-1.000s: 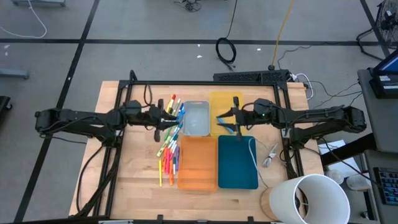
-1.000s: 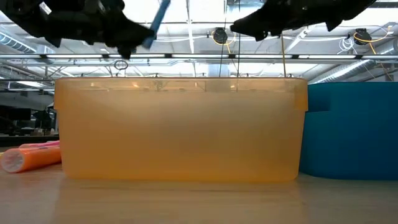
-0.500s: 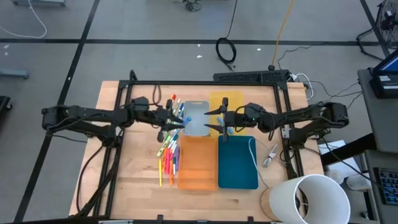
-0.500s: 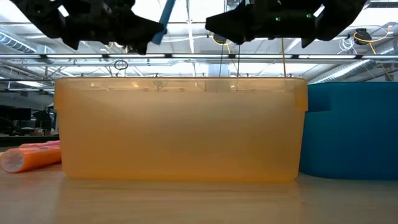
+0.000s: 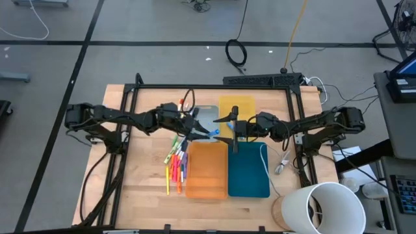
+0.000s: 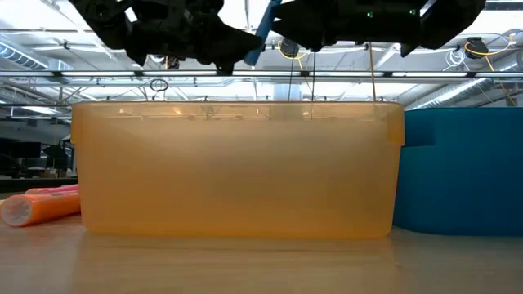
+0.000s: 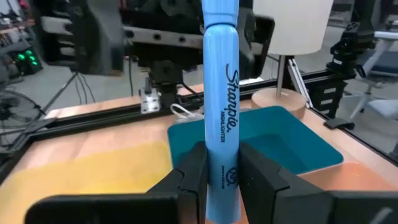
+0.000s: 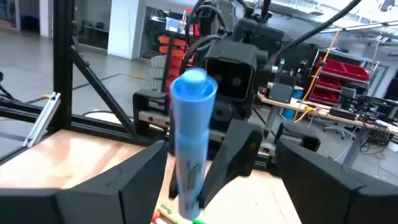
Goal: Pick & Place Markers
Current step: Put the blue highlighter pen into the yellow bin
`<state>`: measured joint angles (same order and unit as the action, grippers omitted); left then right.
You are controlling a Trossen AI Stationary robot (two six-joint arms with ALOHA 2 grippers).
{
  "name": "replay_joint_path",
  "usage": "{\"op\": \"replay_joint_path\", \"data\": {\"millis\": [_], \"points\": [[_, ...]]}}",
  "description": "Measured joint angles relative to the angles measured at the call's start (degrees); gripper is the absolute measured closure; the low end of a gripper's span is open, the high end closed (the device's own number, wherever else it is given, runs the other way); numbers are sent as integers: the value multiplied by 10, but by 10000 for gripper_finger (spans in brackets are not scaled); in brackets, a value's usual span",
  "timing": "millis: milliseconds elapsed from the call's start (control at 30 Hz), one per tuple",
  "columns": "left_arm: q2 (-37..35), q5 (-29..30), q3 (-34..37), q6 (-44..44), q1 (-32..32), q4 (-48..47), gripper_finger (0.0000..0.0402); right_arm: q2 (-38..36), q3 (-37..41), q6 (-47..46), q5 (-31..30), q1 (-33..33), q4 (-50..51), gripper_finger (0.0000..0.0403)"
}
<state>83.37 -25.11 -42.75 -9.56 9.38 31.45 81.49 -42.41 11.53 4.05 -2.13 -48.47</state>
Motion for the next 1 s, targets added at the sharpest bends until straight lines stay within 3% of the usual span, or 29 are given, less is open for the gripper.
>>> {"op": "replay_joint_path", "data": {"millis": [300,467,667,833,1000], "points": [[5,1,-17,-9,-8,2,333,19,0,-33,7,0,-19,128],[5,1,-18,-9,-8,-2,333,59,-18,-34,48,0,-62,130],[5,12,-18,-9,-7,-20,323,64,-28,-34,34,0,-59,147],[5,12,-18,-7,-7,-18,315,65,-27,-24,35,4,-51,189],[5,18,-18,-4,-7,-14,312,65,-27,-16,35,4,-47,277]]}}
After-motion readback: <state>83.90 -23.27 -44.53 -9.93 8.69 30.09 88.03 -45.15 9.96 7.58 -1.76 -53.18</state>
